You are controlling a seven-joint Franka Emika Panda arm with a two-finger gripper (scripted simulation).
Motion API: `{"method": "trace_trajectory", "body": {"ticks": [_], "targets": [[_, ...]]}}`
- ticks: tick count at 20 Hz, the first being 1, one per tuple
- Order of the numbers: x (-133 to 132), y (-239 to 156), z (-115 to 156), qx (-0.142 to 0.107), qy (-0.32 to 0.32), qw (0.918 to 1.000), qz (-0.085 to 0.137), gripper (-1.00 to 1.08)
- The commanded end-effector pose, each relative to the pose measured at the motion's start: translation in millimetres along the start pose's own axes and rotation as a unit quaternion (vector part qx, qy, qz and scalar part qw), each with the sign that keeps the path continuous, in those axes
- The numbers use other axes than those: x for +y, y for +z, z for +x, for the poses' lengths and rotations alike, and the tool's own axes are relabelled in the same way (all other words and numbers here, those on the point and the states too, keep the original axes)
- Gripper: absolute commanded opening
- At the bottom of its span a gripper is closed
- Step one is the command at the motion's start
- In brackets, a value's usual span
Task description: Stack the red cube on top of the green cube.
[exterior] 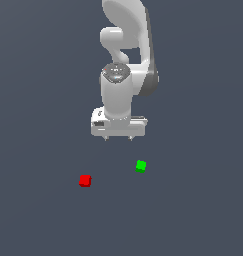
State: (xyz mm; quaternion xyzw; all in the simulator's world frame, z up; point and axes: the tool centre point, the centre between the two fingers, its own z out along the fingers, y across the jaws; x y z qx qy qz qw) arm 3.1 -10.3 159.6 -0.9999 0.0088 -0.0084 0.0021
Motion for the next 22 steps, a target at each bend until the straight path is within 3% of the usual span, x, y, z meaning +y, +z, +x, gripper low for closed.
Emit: {"method": "trace_trajectory", "body": {"ticks": [1, 11, 22], "targets": [[0.0, 0.0, 0.0, 0.0, 0.0, 1.0, 0.0, 1.0], [18.2, 11.6, 15.5, -0.001, 0.0, 1.0, 0.0, 1.0], [69.0, 44.4, 59.9, -0.004, -0.001, 1.0, -0.001, 1.0]]}}
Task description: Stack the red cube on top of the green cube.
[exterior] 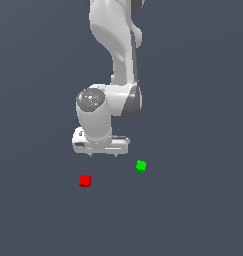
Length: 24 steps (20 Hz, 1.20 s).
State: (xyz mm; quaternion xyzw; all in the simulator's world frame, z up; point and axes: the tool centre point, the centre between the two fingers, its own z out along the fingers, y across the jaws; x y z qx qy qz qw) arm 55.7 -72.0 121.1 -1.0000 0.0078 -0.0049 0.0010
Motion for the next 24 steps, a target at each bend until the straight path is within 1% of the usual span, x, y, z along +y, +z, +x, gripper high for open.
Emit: {"method": "trace_trajectory", "body": {"ticks": [1, 7, 13, 18, 24], "targets": [[13.0, 8.5, 11.3, -0.001, 0.0, 1.0, 0.0, 1.0], [40.0, 25.7, 35.8, -0.002, -0.001, 1.0, -0.001, 1.0], [61.4, 39.3, 55.8, -0.004, -0.001, 1.0, -0.001, 1.0], [72.6, 46.1, 66.8, -0.004, -0.001, 1.0, -0.001, 1.0], [79.8, 50.4, 74.1, -0.005, -0.001, 1.0, -0.001, 1.0]]}}
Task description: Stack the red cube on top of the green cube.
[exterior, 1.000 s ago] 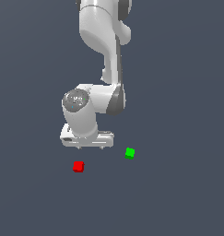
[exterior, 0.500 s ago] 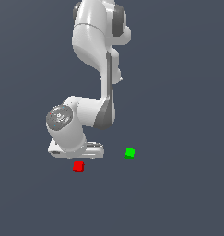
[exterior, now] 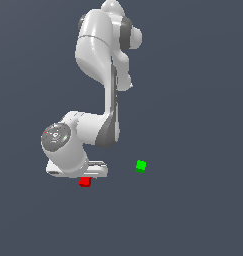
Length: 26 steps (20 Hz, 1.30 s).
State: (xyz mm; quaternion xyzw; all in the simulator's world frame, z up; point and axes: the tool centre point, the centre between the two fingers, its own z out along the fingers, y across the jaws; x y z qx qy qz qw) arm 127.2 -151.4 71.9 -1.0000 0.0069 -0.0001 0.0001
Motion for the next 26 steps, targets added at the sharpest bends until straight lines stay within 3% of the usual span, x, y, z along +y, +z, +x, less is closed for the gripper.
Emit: {"method": "trace_trajectory", "body": {"ticks": [1, 10, 20, 26], "targets": [[2.0, 1.2, 2.6, 0.0, 0.0, 1.0, 0.0, 1.0], [2.9, 5.2, 3.7, 0.0, 0.0, 1.0, 0.0, 1.0], [2.9, 49.9, 3.0, 0.0, 0.0, 1.0, 0.0, 1.0], [3.2, 51.8, 4.4, 0.0, 0.0, 1.0, 0.0, 1.0]]}}
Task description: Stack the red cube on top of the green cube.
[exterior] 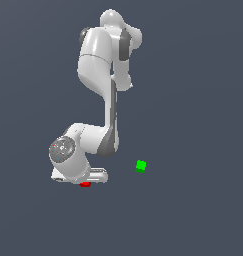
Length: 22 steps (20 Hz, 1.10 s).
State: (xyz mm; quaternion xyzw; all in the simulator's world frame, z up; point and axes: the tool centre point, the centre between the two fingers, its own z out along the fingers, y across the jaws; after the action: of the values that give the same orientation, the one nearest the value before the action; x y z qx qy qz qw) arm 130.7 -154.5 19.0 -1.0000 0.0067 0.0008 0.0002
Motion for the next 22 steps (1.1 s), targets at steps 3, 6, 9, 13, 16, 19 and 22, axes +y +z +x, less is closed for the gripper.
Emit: {"method": "trace_trajectory", "body": {"ticks": [3, 6, 9, 13, 16, 19, 22], "targets": [[0.1, -1.0, 0.9, 0.001, 0.0, 1.0, 0.0, -1.0], [0.1, -1.0, 0.9, 0.001, 0.0, 1.0, 0.0, -1.0], [0.1, -1.0, 0.9, 0.001, 0.0, 1.0, 0.0, -1.0], [0.1, -1.6, 0.5, 0.0, 0.0, 1.0, 0.0, -1.0], [0.0, -7.1, 0.1, 0.0, 0.0, 1.0, 0.0, -1.0], [-0.1, -18.7, -0.3, 0.0, 0.0, 1.0, 0.0, -1.0], [-0.1, -37.3, -0.5, 0.0, 0.0, 1.0, 0.0, -1.0]]}}
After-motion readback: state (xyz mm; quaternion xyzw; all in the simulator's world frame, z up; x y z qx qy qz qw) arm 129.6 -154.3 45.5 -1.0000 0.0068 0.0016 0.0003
